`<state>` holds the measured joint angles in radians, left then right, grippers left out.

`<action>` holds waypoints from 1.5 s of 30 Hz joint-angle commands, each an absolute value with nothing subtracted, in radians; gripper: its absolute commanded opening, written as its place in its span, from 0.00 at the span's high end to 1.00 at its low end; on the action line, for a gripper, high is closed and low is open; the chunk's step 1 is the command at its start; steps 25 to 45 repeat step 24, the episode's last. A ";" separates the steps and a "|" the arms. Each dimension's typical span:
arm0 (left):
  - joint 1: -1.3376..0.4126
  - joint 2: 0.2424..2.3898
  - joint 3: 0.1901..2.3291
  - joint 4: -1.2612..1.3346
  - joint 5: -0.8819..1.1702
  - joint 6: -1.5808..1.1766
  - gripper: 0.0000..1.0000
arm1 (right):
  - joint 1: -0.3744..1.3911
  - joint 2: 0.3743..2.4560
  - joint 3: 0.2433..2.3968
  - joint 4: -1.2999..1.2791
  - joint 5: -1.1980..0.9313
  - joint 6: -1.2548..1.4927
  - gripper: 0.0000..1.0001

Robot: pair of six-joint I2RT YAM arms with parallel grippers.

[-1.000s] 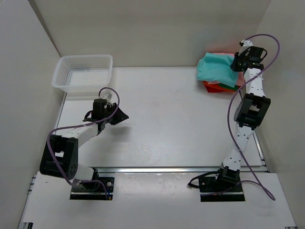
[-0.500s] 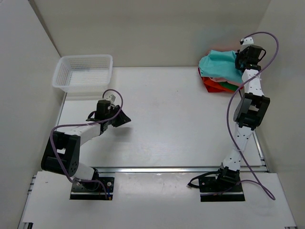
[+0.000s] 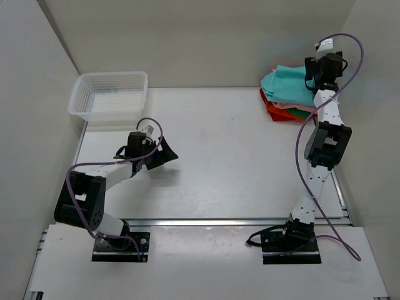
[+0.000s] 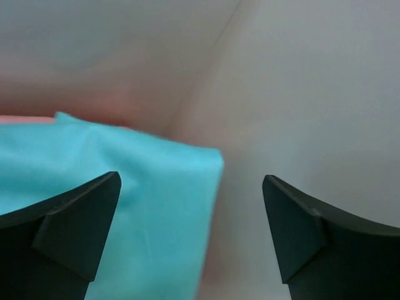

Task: Fold and stack the t-shirts
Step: Put the neatly folded tshirt into the corner of the board with the right arm

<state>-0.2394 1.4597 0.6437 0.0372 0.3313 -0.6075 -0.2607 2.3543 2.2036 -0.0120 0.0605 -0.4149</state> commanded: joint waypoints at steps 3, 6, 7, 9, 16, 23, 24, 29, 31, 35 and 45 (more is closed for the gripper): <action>-0.230 1.430 0.676 0.000 0.434 -0.551 0.01 | -0.232 2.144 2.107 0.055 0.268 -0.385 0.01; -0.258 1.373 0.693 -0.116 0.397 -0.511 0.02 | -0.192 1.923 1.862 0.008 0.288 -0.339 0.01; -0.267 1.352 0.701 -0.158 0.396 -0.497 0.01 | -0.157 1.828 1.757 -0.033 0.288 -0.315 0.01; -0.287 1.280 0.690 -0.193 0.400 -0.482 0.02 | -0.053 1.687 1.615 -0.127 0.293 -0.292 0.01; -0.325 0.951 0.634 -0.368 0.344 -0.437 0.01 | 0.317 1.179 1.071 -0.350 0.322 -0.010 0.01; -0.311 0.689 0.571 -0.538 0.356 -0.411 0.01 | 0.414 0.838 0.801 -0.448 0.258 0.178 0.01; -0.324 0.677 0.574 -0.546 0.345 -0.417 0.02 | 0.416 0.806 0.755 -0.440 0.229 0.199 0.00; -0.324 0.677 0.574 -0.546 0.345 -0.417 0.02 | 0.416 0.806 0.755 -0.440 0.229 0.199 0.00; -0.324 0.677 0.574 -0.546 0.345 -0.417 0.02 | 0.416 0.806 0.755 -0.440 0.229 0.199 0.00; -0.324 0.677 0.574 -0.546 0.345 -0.417 0.02 | 0.416 0.806 0.755 -0.440 0.229 0.199 0.00; -0.324 0.677 0.574 -0.546 0.345 -0.417 0.02 | 0.416 0.806 0.755 -0.440 0.229 0.199 0.00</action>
